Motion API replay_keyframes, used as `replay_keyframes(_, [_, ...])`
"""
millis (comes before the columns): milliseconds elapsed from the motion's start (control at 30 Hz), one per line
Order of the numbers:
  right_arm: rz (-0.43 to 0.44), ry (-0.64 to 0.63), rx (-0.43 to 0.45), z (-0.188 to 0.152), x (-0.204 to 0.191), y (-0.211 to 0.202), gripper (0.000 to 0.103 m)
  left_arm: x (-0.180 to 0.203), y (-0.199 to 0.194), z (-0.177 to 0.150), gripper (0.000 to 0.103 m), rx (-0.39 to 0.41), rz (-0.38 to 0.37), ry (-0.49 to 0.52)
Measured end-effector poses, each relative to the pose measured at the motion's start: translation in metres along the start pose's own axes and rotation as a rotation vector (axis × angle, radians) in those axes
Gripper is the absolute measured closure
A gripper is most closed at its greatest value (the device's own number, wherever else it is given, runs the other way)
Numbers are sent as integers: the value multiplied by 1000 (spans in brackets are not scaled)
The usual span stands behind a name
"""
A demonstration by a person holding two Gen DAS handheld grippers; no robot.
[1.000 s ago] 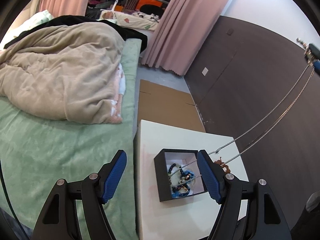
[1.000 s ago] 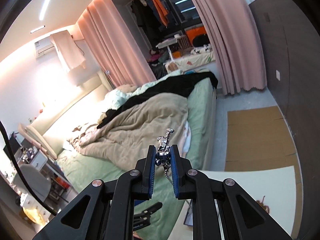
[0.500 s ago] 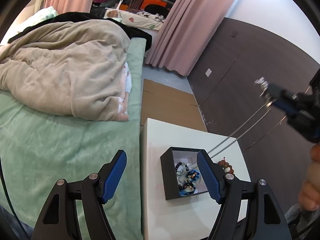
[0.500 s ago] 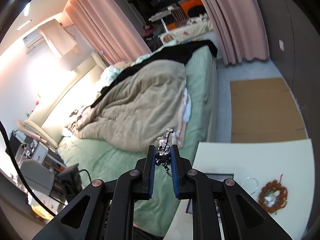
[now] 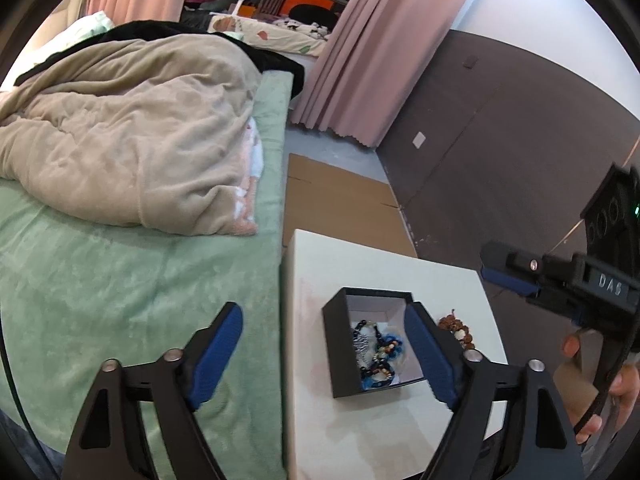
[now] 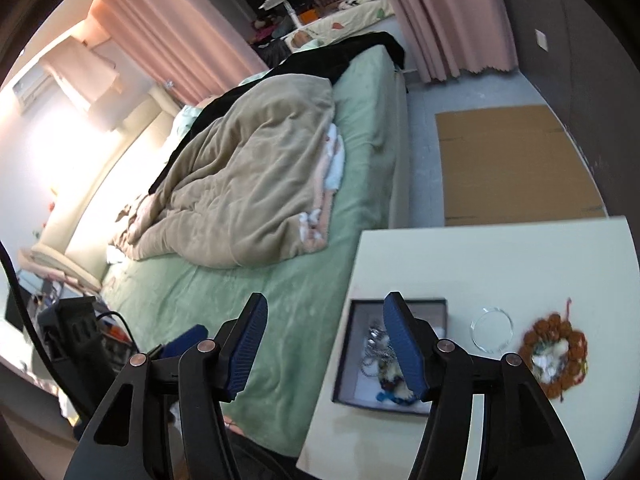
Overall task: Organize jewelry
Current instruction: 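Move the left gripper to the brown rudraksha bracelet and grasp it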
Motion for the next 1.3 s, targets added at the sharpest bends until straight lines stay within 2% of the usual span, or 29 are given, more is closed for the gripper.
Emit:
replay_keyframes(367, [-113, 151, 90, -54, 78, -61, 29, 57, 32, -29, 18, -78, -15, 106])
replay_keyframes(867, [-81, 375, 99, -120, 179, -64, 28, 139, 96, -71, 18, -207, 0, 232])
replay_keyframes(1100, [-76, 419, 117, -133, 205, -69, 28, 169, 133, -87, 37, -276, 29, 263])
replay_keyframes(1300, [-79, 459, 123, -142, 225, -72, 28, 180, 163, -100, 50, -354, 75, 249])
Point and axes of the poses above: each gripper's, at about its wrist camera, not at the fingertips, and y roughly the way its jaws point, x to its right, z to its top, the point moved 1 cm from there along y, roughly the way its jaws point, and after that the axes turned 15 degrees about -y, right-handed, at the moved point
